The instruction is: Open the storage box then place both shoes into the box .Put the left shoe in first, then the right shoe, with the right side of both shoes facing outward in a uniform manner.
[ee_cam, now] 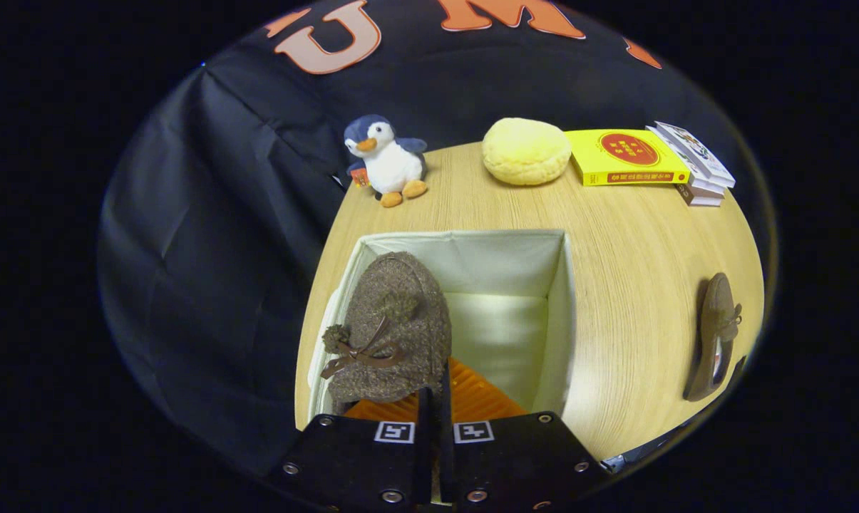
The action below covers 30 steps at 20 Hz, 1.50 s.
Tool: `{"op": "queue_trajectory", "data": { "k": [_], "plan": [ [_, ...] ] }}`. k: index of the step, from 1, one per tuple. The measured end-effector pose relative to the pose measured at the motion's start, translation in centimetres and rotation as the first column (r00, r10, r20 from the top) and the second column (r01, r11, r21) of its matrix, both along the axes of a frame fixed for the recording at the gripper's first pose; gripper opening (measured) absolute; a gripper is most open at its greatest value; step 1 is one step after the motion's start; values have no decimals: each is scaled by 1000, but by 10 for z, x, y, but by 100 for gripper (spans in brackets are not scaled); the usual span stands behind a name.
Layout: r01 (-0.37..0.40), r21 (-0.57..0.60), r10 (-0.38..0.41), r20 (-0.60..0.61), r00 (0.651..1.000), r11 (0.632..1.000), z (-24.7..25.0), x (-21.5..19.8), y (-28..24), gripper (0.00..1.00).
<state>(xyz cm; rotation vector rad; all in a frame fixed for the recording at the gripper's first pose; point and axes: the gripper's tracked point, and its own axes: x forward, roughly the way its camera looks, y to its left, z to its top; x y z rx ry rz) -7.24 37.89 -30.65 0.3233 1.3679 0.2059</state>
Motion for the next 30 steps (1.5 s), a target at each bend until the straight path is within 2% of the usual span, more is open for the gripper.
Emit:
{"op": "queue_trajectory", "data": {
  "k": [5,8,13,18,20,24,30],
  "plan": [
    [36,-65,-44,-130,991,997,-37,-20,17,7],
    [67,-62,-79,-202,976,996,-51,-32,22,8],
    [-50,-3,48,-245,968,999,-57,-47,35,17],
    [-113,158,139,-162,977,981,-19,-50,48,44],
    [-129,217,153,-99,983,968,3,-49,43,58],
    [-154,281,149,38,988,947,41,-36,22,78],
    [-161,264,111,192,975,951,75,-26,-57,95]
  ]
}}
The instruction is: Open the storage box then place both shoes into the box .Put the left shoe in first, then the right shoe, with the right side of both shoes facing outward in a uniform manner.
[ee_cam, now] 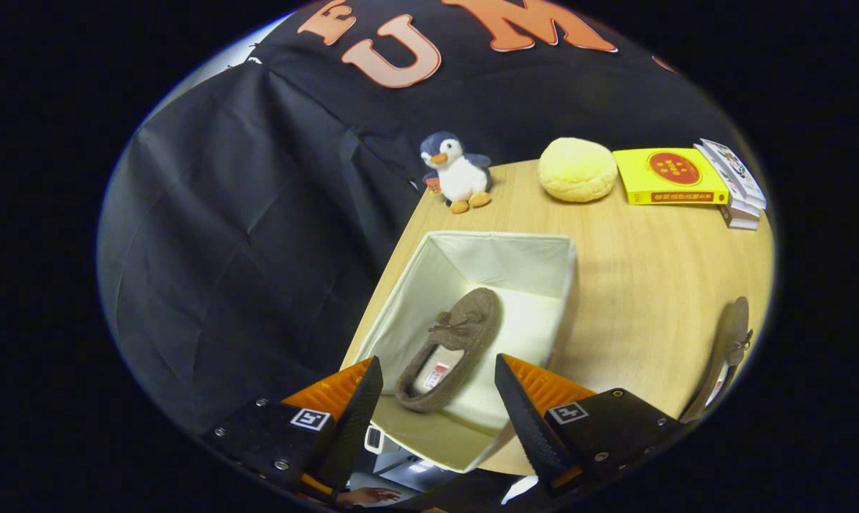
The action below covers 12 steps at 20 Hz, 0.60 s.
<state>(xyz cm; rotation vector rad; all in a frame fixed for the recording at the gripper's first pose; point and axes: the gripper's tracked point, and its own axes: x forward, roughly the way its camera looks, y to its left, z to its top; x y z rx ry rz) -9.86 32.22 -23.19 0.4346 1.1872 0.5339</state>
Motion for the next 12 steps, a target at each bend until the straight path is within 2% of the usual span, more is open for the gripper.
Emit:
{"op": "queue_trajectory", "data": {
  "k": [6,12],
  "plan": [
    [129,-140,-125,36,991,982,-30,3,-125,97],
    [218,-330,-209,62,976,918,-69,-12,-249,97]
  ]
}}
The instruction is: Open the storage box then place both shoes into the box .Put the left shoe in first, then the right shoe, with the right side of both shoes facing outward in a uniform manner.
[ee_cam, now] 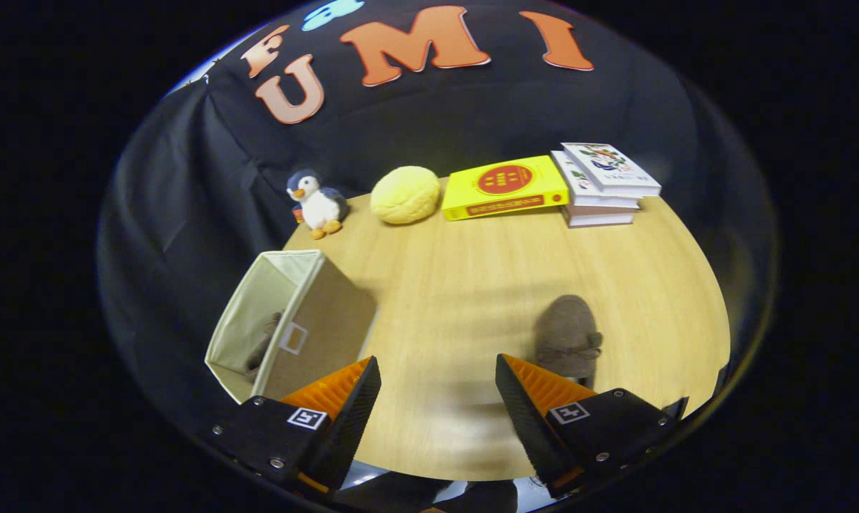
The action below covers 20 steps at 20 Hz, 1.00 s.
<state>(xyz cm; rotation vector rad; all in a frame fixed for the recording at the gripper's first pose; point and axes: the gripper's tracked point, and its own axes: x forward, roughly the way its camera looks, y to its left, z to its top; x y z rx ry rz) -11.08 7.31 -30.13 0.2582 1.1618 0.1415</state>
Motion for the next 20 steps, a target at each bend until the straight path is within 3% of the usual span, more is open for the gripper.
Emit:
{"op": "queue_trajectory", "data": {
  "k": [7,13,15,17,18,20],
  "plan": [
    [24,-123,-30,-50,998,992,-45,-35,-81,97],
    [12,-162,-25,-77,997,987,-88,-49,-110,87],
    [17,-186,-31,-74,997,982,-108,-44,-119,80],
    [53,-182,-68,-78,995,982,-124,-36,-124,67],
    [82,-165,-96,-76,992,983,-128,-32,-123,56],
    [111,-144,-124,-86,988,983,-137,-27,-119,47]
  ]
}}
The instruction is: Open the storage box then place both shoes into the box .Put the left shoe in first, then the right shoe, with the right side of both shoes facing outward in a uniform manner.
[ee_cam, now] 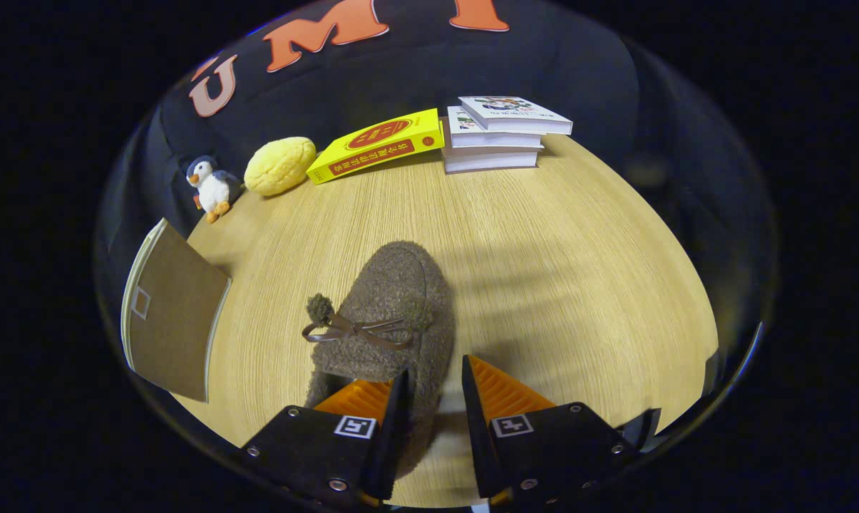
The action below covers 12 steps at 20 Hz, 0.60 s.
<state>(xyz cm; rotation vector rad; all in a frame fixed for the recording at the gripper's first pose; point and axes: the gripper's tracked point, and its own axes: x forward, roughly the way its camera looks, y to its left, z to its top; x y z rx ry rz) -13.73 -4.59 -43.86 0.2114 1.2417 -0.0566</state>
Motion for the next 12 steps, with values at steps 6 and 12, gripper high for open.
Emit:
{"op": "queue_trajectory", "data": {
  "k": [6,12],
  "plan": [
    [58,30,-55,-80,995,998,-13,-2,4,26],
    [99,41,-96,-78,992,994,14,1,16,5]
  ]
}}
